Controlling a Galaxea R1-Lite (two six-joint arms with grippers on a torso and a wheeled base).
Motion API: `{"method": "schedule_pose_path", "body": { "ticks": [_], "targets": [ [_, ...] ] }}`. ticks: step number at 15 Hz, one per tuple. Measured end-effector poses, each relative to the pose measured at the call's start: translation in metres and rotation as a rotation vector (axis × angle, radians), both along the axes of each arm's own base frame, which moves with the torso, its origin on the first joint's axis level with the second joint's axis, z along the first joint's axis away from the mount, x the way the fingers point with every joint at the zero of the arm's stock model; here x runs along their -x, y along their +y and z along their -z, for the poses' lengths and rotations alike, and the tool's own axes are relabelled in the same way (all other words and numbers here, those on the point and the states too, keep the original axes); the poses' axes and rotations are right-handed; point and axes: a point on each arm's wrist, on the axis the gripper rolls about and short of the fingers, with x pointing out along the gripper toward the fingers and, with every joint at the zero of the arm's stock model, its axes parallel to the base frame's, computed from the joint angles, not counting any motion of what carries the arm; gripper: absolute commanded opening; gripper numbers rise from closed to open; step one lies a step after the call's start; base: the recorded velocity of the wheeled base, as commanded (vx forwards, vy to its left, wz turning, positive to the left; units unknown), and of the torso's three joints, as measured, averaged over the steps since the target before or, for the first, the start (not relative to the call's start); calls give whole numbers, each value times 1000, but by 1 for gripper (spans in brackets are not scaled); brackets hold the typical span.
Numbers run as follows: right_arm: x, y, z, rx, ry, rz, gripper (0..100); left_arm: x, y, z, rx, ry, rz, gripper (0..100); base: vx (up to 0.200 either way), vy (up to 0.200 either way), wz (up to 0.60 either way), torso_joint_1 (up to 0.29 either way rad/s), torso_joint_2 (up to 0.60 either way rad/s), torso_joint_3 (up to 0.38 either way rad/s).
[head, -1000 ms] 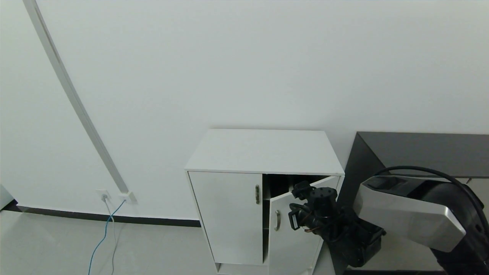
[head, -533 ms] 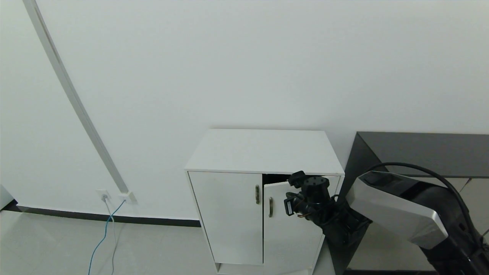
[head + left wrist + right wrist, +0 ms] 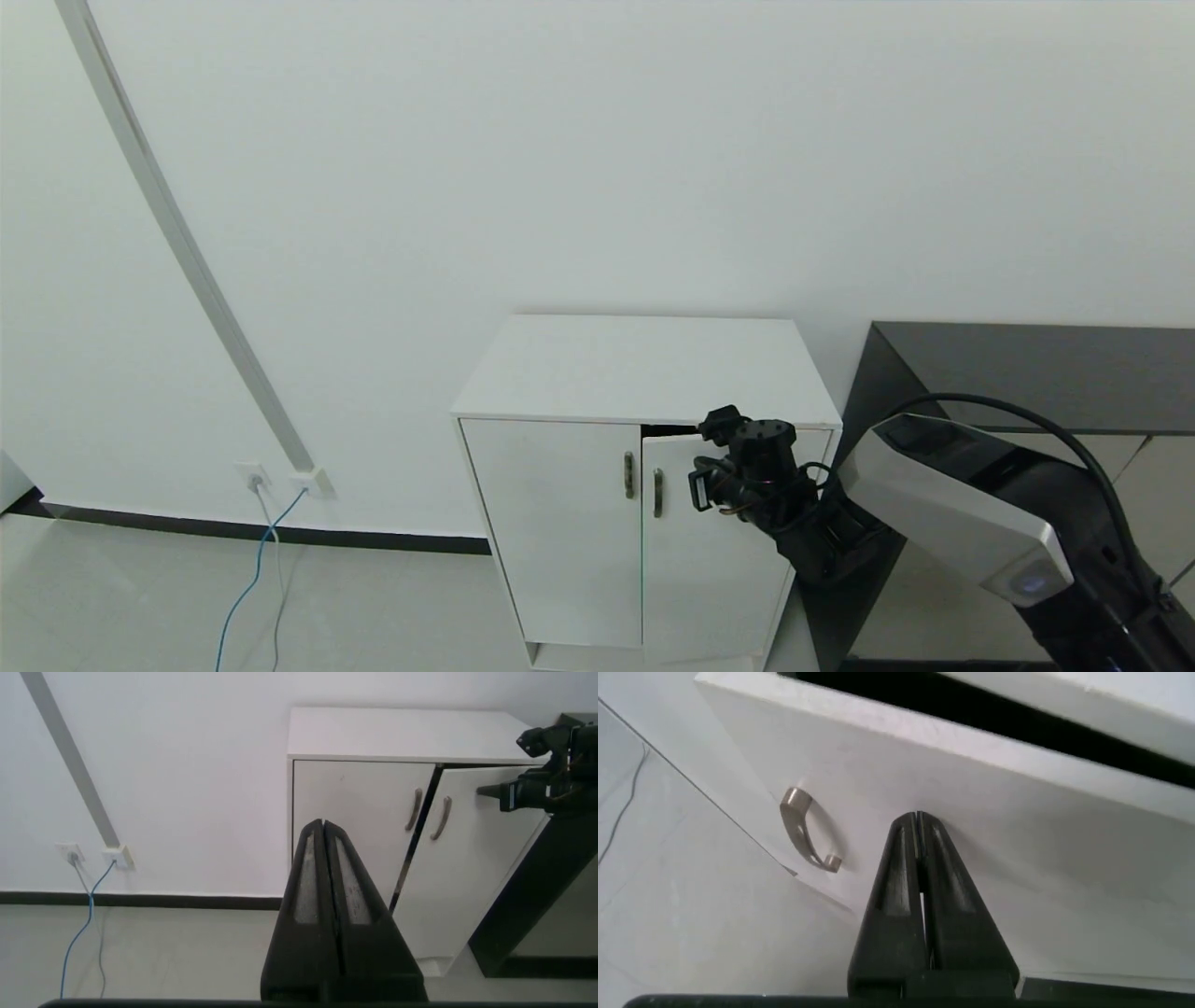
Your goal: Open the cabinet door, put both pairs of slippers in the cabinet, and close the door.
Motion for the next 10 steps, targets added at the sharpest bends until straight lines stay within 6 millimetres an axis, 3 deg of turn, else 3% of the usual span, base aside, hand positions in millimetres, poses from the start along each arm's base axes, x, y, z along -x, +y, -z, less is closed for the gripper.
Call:
{"method": "schedule_pose_path", "body": {
  "ticks": [4,10],
  "targets": [
    [-11,-9,-1,-9,-16,28,0,0,0,0,0,-1,0,0,0,0,0,0,0,0],
    [-12,-10,0,-8,-17,30,0,0,0,0,0,-1,0,0,0,0,0,0,0,0]
  ]
}}
